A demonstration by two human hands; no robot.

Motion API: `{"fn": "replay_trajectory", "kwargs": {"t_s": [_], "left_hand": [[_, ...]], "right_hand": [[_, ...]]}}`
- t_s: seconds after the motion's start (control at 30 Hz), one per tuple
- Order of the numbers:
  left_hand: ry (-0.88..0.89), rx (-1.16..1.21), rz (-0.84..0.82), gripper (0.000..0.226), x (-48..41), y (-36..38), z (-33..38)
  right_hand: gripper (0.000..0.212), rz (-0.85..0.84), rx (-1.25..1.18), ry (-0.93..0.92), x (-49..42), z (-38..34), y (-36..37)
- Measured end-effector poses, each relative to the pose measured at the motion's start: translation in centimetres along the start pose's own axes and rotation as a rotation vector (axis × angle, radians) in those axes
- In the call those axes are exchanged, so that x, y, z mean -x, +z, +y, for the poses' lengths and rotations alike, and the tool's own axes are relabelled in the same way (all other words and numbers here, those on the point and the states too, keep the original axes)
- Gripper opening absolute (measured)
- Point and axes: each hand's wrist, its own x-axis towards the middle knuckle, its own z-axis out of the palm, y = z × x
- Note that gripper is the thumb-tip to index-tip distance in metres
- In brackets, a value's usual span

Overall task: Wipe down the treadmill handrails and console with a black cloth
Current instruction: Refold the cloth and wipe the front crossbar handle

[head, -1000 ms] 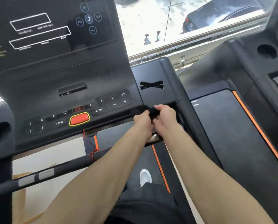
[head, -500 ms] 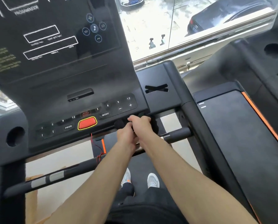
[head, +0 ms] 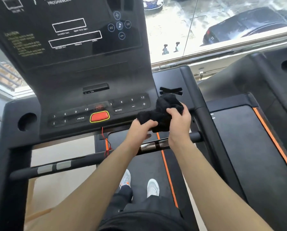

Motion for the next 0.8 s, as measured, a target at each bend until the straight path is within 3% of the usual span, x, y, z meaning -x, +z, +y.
{"fn": "replay_trajectory", "kwargs": {"t_s": [0.07,0.17,0.3,0.37,0.43,0.5,0.6,0.67,0.73,0.8], "left_hand": [[-0.116,0.216,-0.024,0.041,0.6,-1.6,-0.9],[-0.223,0.379,-0.037,0.046,1.4,-4.7,-1.6],[-0.087,0.321,0.106,0.028,3.2,-10.2,-2.6],[0.002,0.330,0.261,0.024,4.5,-13.7,-3.1],[0.033,0.284,0.489,0.020,5.9,-17.3,-3.7],[0.053,0.274,0.599,0.020,6.8,-20.7,-4.5],[-0.009,0.311,0.521,0.009,8.3,-24.4,-5.2],[-0.016,0.276,0.448,0.032,9.1,-26.4,-6.1],[0.032,0.283,0.484,0.047,10.1,-28.5,-7.0],[0.073,0.291,0.620,0.033,11.3,-31.3,-8.0]], "right_hand": [[0.023,-0.105,-0.118,0.092,0.7,0.2,0.2],[0.028,-0.305,-0.253,0.249,2.7,1.1,1.7],[0.049,-0.427,-0.166,0.440,5.8,4.2,5.7],[0.055,-0.489,-0.069,0.485,7.6,5.4,8.2],[0.041,-0.529,0.053,0.481,9.3,6.8,10.5],[0.022,-0.553,0.149,0.413,10.8,8.4,12.6],[0.022,-0.643,0.215,0.381,13.6,10.3,15.6],[0.024,-0.754,0.230,0.398,15.5,11.2,17.6],[0.026,-0.827,0.244,0.416,17.2,12.0,20.0],[0.023,-0.871,0.328,0.368,18.6,13.0,22.2]]}}
